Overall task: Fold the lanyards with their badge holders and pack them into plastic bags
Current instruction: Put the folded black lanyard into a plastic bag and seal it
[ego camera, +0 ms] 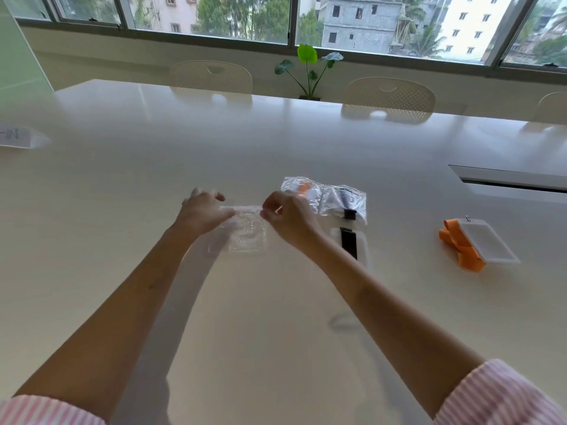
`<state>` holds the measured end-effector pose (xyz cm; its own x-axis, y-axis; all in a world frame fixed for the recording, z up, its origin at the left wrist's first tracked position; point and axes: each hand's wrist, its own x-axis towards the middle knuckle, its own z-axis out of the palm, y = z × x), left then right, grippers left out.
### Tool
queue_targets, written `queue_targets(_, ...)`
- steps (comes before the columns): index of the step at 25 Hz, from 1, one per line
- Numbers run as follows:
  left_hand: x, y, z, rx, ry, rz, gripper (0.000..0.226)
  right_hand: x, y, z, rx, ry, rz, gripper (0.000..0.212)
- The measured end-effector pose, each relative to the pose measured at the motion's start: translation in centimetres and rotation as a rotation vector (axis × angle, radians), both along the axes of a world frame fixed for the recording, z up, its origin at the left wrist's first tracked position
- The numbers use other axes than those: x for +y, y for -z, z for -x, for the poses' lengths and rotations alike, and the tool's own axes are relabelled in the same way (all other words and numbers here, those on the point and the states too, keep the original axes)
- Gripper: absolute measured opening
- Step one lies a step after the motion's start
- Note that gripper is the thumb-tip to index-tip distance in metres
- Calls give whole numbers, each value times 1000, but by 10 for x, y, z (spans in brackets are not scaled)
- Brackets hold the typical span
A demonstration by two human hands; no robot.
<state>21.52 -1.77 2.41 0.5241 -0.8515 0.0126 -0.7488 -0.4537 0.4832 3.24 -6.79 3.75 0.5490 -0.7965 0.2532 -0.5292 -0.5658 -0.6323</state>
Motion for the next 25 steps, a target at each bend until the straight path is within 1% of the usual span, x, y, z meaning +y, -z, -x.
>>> queue_targets(2, -2, 3, -8, 16, 101, -16, 51, 3, 15, -12, 49, -8, 4, 21)
queue_targets(4, -4, 3, -11, 41, 149, 13, 49, 3, 27, -18, 105, 11, 13, 26)
queue_targets(7, -6, 5, -12, 24, 156, 101, 32, 3, 40, -20, 189, 33, 58, 27)
queue_targets(9, -6, 6, -14, 22, 170, 140, 20, 4, 43, -22, 193, 52, 79, 26)
queue_targets(11, -8, 5, -16, 20, 205, 125, 14, 4, 46, -24, 191, 76, 91, 25)
queue_targets(13, -10, 3, -15, -8, 262, 101, 16, 4, 48, -26, 202, 93, 108, 25)
queue_targets(16, -12, -2, -10, -31, 308, 135, 17, 2, 48, -29, 210, 96, 118, 25)
queue_targets(18, -10, -6, -9, -37, 292, 191, 16, 3, 47, -31, 179, 121, 110, 27)
queue_targets(19, -9, -8, -9, -10, 263, 230, 15, 4, 46, -31, 150, 142, 123, 30)
queue_targets(21, -5, -17, -12, 140, 196, 319, 13, 8, 45, -31, 43, 191, 180, 40)
queue_targets(22, -2, -23, -13, 268, 184, 354, 11, 10, 43, -30, -44, 217, 185, 46)
queue_targets(24, 4, -34, -11, 582, 192, 385, 10, 12, 35, -27, -253, 277, 108, 59)
queue_targets(25, 9, -39, -8, 719, 202, 379, 11, 11, 28, -24, -364, 291, 10, 65)
